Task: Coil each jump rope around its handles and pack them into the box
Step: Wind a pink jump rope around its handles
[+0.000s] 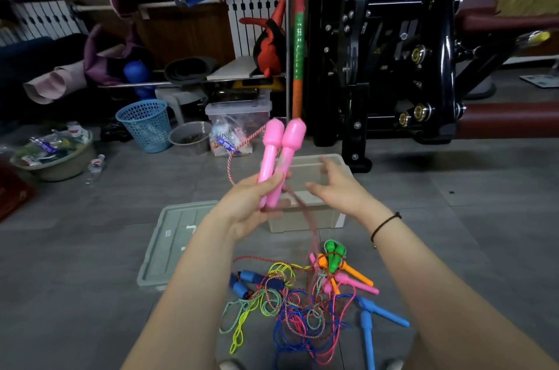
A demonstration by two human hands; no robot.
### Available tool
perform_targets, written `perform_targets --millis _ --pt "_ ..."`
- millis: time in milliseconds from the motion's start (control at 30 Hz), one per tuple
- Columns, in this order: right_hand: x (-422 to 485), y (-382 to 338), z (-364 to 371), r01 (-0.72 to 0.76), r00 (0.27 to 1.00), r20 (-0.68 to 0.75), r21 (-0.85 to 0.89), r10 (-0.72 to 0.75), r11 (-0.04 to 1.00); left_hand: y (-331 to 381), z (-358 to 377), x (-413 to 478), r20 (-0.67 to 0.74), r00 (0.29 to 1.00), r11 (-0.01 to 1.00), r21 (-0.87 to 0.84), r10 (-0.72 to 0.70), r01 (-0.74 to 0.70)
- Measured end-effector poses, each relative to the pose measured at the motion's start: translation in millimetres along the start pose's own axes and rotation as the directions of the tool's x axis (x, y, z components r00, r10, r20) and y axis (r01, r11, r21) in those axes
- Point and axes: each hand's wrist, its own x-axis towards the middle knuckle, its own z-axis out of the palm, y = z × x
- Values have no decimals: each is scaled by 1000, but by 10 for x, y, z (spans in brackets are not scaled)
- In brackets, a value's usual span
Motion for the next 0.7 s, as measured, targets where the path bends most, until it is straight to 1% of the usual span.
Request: perform_targets --millis 67,133,200,267,300,333,400,433,467,500,567,633,667,700 --pt "-38 5 -52 106 994 -34 117 -103 988 -12 -32 -94 90 992 995 53 -92 88" --pt "-62 -38 -69 220 975 -15 249 -224 943 -8 -23 -181 184 967 984 66 -175 166" --pt "-109 -103 -57 276 958 -12 330 -288 903 15 -3 -239 259 944 979 75 -203 189" --pt "-149 -148 -20 301 953 -86 358 -290 884 60 16 -286 300 935 982 60 -190 180" --pt "-159 -157 2 298 955 -121 378 -272 877 77 19 -300 306 936 984 48 -176 170" --pt "-164 -173 29 275 961 -125 419 -245 866 91 25 -309 310 938 987 40 -158 154" --pt "-159 -205 94 215 974 -51 516 -221 829 92 35 -291 294 949 994 32 -109 104" --pt "-154 -223 132 211 971 -15 515 -238 831 85 33 -266 268 960 997 29 -77 72" --pt "-158 -241 178 222 965 16 480 -262 849 73 21 -227 231 972 999 34 -45 38" --pt "-160 -245 221 234 960 44 408 -275 883 63 2 -190 186 982 998 57 -16 6" --pt "-190 -261 242 243 957 99 240 -273 940 41 -52 -128 81 996 978 201 34 -50" --pt "-205 -240 202 243 957 147 56 -249 968 3 -116 -72 -18 997 918 390 78 -65" --pt "-217 -224 182 247 954 177 -11 -242 969 -17 -134 -44 -57 992 877 476 109 -69" --pt "-231 -211 160 256 949 203 -62 -239 965 -37 -142 -17 -86 985 814 576 149 -73"
